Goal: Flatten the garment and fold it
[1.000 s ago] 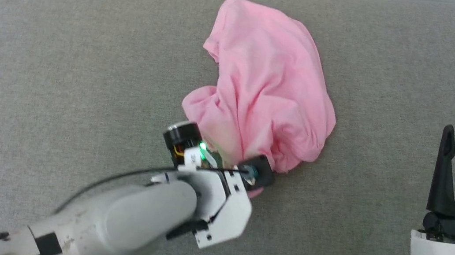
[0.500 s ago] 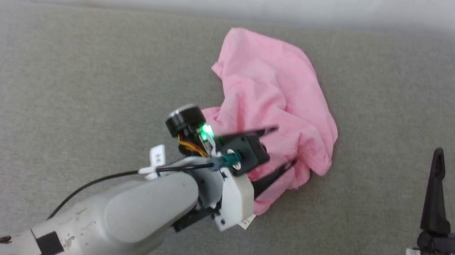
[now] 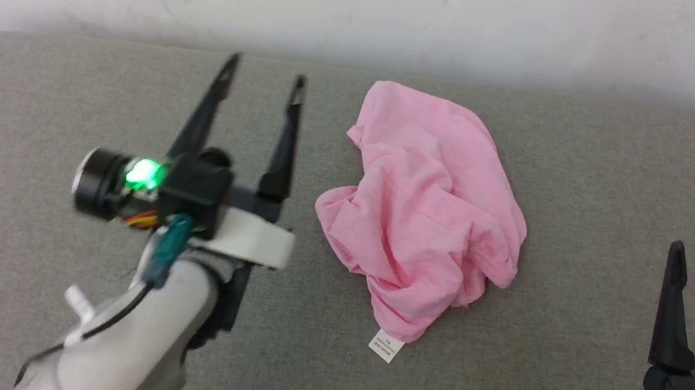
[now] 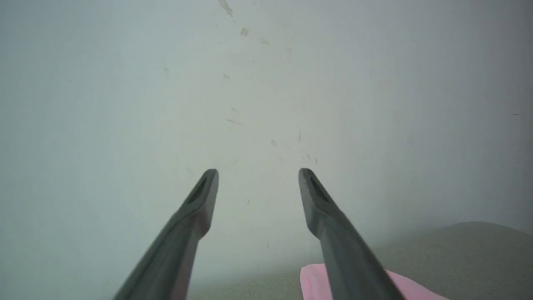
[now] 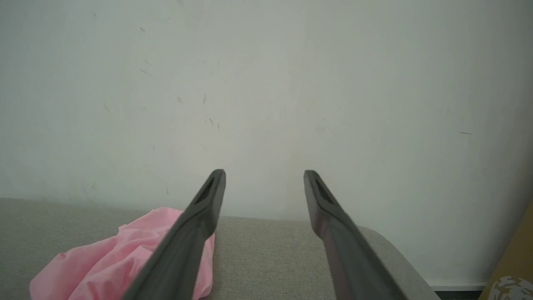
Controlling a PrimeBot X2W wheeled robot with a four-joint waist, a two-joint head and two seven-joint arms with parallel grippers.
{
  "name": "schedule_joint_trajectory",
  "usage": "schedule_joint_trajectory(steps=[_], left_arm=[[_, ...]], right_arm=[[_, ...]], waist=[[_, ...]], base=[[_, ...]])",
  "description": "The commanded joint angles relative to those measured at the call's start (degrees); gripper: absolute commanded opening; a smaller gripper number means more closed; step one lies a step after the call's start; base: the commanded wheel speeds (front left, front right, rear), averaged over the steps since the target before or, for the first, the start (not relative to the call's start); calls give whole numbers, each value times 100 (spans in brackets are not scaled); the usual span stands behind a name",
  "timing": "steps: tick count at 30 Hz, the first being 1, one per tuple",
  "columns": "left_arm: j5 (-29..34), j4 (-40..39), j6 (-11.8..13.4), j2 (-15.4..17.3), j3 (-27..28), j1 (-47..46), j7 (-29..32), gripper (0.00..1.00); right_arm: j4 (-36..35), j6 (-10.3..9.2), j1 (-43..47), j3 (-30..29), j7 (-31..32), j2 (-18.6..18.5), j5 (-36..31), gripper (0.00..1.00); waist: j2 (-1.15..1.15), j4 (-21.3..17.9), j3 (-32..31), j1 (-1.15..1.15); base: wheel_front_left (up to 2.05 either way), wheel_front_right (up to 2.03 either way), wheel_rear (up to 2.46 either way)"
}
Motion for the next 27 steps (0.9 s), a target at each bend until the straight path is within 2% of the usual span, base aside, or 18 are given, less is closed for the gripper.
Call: schedule_joint_trajectory(steps=[1, 4, 6, 13, 20, 24, 27], left_arm=[[127, -122, 125, 4, 270, 380, -24, 100], [320, -329, 233, -102, 899, 1018, -25, 100], [448, -407, 190, -197, 1250, 1401, -25, 100], [934, -335, -411, -541, 1775, 2334, -25, 100], [1241, -337, -946, -863, 2151, 2506, -26, 100], [1383, -322, -1082, -981, 2383, 2547, -26, 100], [1464, -353, -1150, -1068, 2551, 2554, -26, 100]], right_arm=[[-6, -11, 37, -22, -27, 15, 70, 100], [19, -11, 43, -37, -27, 15, 130, 100], [50, -11, 53, -51, -27, 15, 196, 100], [163, -11, 81, -17, -27, 15, 317, 100], [1, -11, -487, 30, -27, 8, -117, 100], [19, -11, -1198, 145, -27, -359, -201, 100], [273, -11, -1774, 240, -27, -673, 6, 100]], waist=[[0, 37, -5, 0], [0, 79, -13, 0], [0, 102, -19, 0], [0, 163, -44, 0], [0, 240, 6, 0], [0, 248, 58, 0], [0, 256, 117, 0]], base=[[0, 0, 0], [0, 0, 0], [0, 0, 0], [0, 0, 0], [0, 0, 0], [0, 0, 0], [0, 0, 0]])
